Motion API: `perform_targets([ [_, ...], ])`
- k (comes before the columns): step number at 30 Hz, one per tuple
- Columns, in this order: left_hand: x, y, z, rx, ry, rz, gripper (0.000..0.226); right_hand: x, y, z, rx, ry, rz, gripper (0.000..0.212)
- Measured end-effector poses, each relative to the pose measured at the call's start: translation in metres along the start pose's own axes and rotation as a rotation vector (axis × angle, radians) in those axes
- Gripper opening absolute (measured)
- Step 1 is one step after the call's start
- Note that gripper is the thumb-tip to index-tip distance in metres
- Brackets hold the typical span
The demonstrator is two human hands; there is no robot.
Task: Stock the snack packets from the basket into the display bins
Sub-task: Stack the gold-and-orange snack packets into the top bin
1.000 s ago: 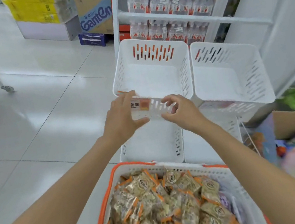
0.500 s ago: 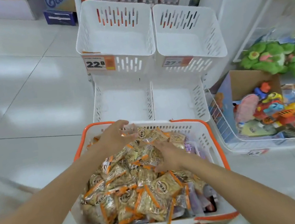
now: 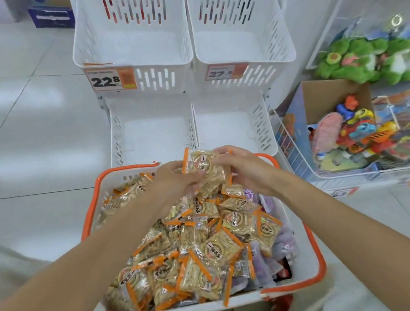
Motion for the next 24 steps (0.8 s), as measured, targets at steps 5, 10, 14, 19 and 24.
perform_targets([
  [5, -0.001, -0.016, -0.008, -0.150, 0.015, 0.170, 0.039, 0.019, 0.012, 0.002, 0.030, 0.029, 0.092, 0.027],
  [10, -0.010, 0.000, -0.010, -0.016, 0.013, -0.050, 0.030, 0.065, 0.041, -0.002, 0.044, -0.046, 0.519, 0.045],
  [14, -0.014, 0.019, -0.016, 0.047, 0.001, -0.108, 0.033, 0.121, 0.055, 0.002, -0.007, -0.213, 1.030, 0.071],
  [19, -0.019, 0.026, -0.015, 0.079, 0.053, -0.140, 0.032, 0.094, 0.053, 0.001, 0.093, -0.028, 0.918, 0.021],
  [24, -0.025, 0.023, -0.011, 0.036, 0.160, -0.061, 0.021, 0.017, 0.045, 0.011, 0.155, 0.195, 0.527, 0.022],
])
Point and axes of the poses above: each hand's wrist, its own z-axis away from the middle knuckle, its own y-axis out of the back of the hand, x = y × z, the point moved 8 cm from there along -z, towards the middle knuckle, and after that the axes turned 3 degrees about z, right-handed, at the moved point
